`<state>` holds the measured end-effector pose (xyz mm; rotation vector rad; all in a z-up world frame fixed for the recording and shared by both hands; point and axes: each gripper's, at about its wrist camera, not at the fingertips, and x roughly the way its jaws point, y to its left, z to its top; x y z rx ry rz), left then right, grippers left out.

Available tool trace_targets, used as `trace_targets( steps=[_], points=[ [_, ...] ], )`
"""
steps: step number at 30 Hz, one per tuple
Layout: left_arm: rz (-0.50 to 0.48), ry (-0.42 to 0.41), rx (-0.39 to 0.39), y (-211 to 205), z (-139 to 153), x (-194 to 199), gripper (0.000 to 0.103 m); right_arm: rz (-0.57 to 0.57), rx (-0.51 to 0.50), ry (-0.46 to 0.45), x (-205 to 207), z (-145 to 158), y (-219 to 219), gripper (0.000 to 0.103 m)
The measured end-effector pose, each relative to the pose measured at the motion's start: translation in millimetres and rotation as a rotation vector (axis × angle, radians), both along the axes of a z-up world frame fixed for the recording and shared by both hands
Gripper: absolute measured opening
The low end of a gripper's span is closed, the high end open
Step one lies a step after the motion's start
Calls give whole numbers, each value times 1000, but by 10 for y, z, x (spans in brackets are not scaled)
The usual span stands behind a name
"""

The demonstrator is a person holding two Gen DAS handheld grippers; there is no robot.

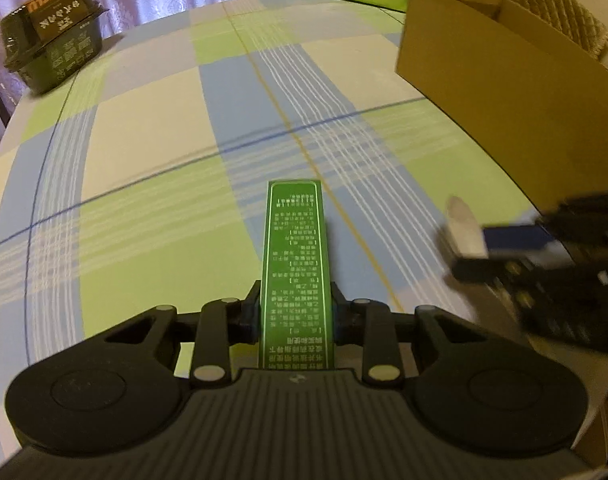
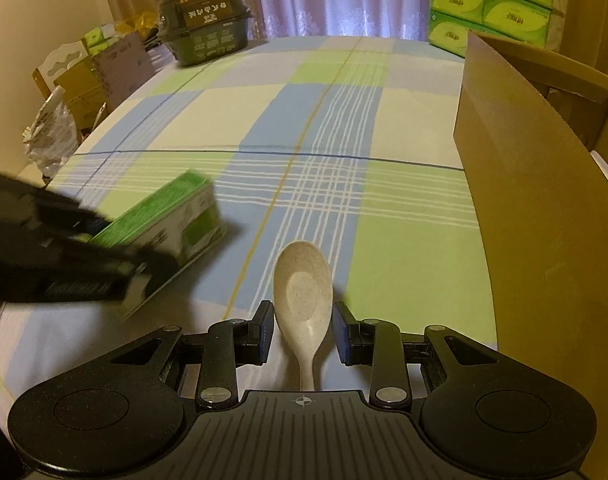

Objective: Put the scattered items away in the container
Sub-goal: 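Lift the spoon and green box and carry both over the cardboard box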

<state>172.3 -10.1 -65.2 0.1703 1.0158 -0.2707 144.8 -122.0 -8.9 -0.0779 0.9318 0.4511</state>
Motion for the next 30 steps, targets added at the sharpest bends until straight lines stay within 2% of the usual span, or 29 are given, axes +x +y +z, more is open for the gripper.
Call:
trace_targets(
  steps=[5,16,25,30],
  points=[
    [22,18,-8,13,24,-284,25,13,-1,5,-81,-3,26,34],
    [-18,38,33,-63,-78,-213,26,1,-34,29,-108,-129,39,34],
    [10,12,-14,10,-45,-310,25,19,-72,-16,-130,-155,87,34],
    [31,-15,-45,37,85,-398,25,12,-55,-64,-188,7,87,34]
  ],
)
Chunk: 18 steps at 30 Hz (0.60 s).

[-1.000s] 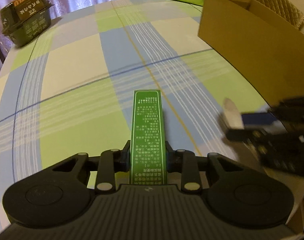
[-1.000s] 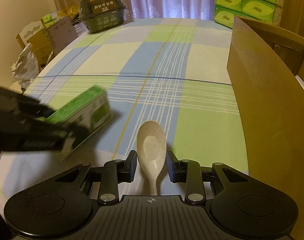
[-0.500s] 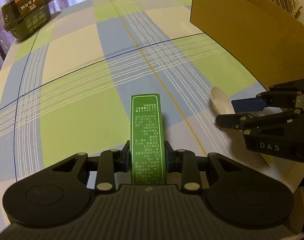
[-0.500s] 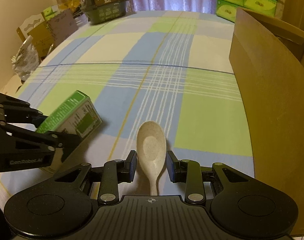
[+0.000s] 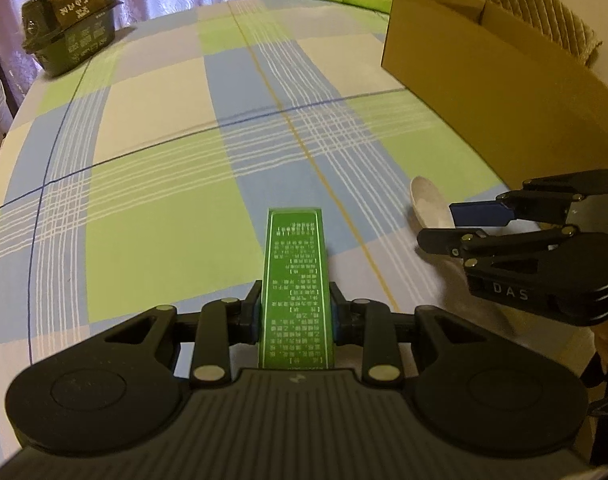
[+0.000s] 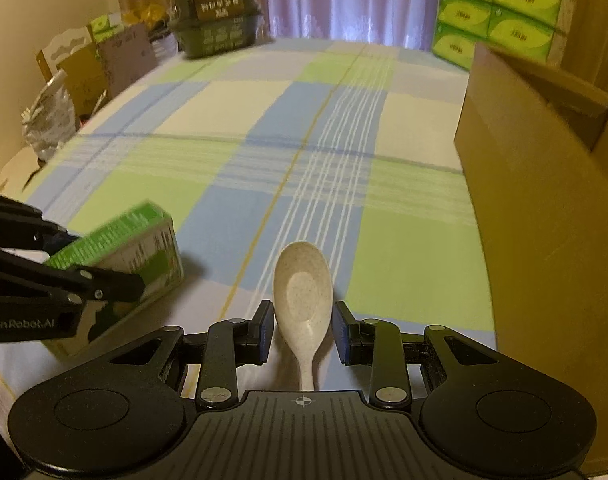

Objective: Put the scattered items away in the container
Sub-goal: 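Lift the spoon and green box and carry both over the cardboard box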

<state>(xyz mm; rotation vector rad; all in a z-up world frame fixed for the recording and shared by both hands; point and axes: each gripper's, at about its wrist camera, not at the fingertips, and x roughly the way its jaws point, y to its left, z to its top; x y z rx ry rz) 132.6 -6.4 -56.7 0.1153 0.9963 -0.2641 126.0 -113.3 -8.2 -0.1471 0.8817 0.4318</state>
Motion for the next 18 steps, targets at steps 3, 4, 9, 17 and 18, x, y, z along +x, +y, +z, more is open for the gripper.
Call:
trace_targets(
  steps=[3,4,9,17,18],
  points=[
    [7,-17,-12,-9,88,-39,25,1,9,-31,-47,128,-1,34],
    [9,-22,-16,-11,111,-49,25,0,11,-43,-64,166,-3,34],
    [18,-47,-28,-32,213,-108,25,-11,20,-80,-135,299,-26,33],
    [17,-67,-29,-46,303,-193,25,-28,37,-101,-237,393,-87,33],
    [17,-70,-29,-47,317,-198,25,-28,38,-102,-243,400,-92,33]
  ],
)
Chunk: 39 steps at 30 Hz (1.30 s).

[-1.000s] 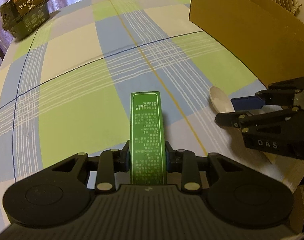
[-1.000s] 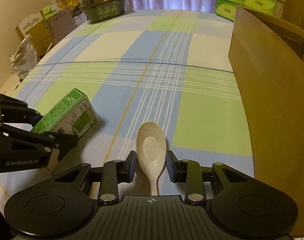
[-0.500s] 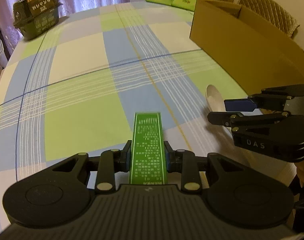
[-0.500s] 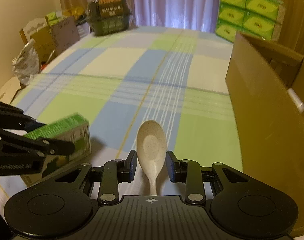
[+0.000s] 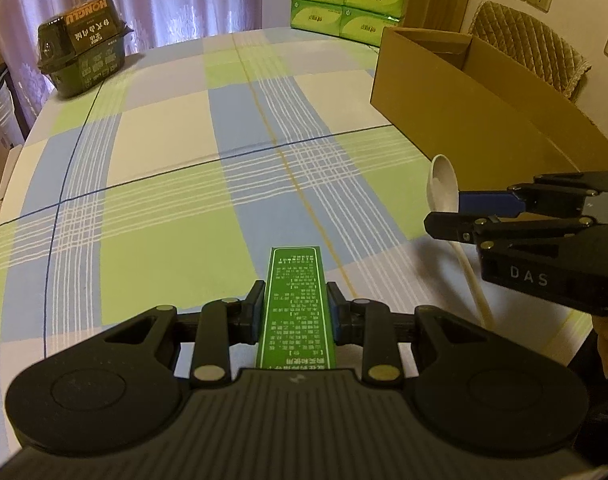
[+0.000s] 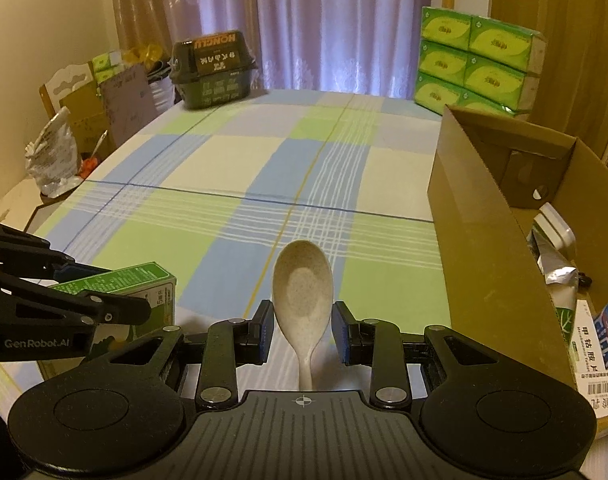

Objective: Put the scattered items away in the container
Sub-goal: 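Lift the spoon and green box and carry both over the cardboard box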

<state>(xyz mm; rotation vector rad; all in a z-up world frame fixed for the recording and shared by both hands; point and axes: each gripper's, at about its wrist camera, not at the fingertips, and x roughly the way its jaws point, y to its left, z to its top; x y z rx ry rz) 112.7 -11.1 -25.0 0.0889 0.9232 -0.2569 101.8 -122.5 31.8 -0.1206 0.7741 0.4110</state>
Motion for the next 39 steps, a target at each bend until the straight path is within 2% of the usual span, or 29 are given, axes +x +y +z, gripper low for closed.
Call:
trace_targets(
  steps=[24,39],
  points=[
    [-3,-47,11,-86,246,-43,25,-16,32,-73,-60,317,-114,33],
    [-22,-66,22,-192,339,-98,25,-30,48,-93,-121,416,-215,33]
  ],
)
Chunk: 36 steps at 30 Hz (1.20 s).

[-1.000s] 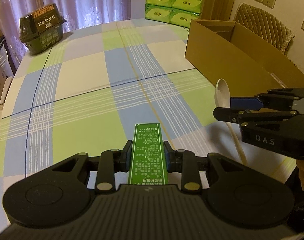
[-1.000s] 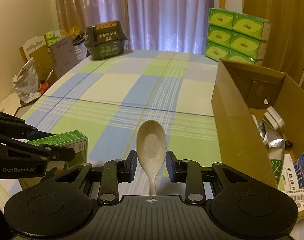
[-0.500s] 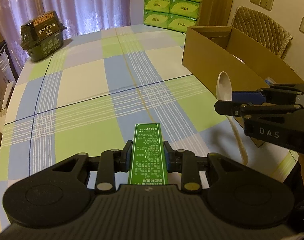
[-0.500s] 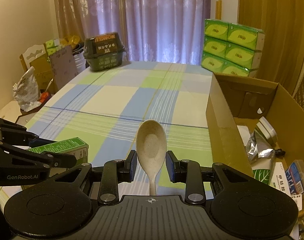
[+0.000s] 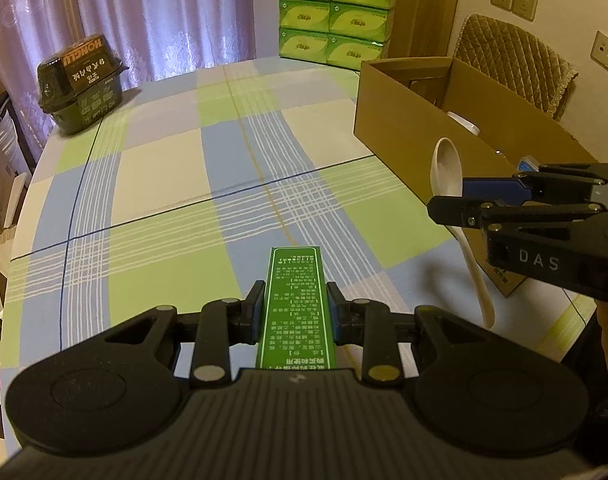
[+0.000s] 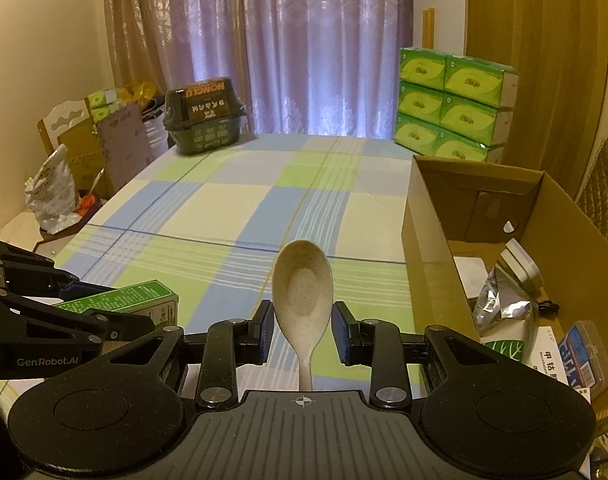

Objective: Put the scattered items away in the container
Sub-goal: 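Lift the spoon and green box and carry both over the cardboard box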

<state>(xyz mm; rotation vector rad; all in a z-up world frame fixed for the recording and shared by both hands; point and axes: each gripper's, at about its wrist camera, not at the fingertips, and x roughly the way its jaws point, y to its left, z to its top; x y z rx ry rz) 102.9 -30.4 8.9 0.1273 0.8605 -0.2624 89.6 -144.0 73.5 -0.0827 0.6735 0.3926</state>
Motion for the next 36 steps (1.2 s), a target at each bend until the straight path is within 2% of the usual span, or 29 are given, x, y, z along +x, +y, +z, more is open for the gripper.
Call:
trace_targets(
  steps=[7,14,21,27,31,36],
  points=[
    [-17,-19,5,-118,109,65,25,-10,15,-20,21,103,-87,33],
    [-59,-77,-16,-400,426,315,25,-49,38,-81,146,402,-325,33],
    [-144,-148,-38,-843,826,589,25,-111,85,-137,359,812,-756,33],
    [-228,-176,-49,-1326,1035,725,25,-163,97,-166,502,1046,-1175,33],
    [-265,-181,-73,-1633,1072,800,25,-196,79,-164,549,1088,-1431,33],
    [-273,-160,-104,-1926,966,878,25,-231,66,-121,610,956,-1687,34]
  ],
)
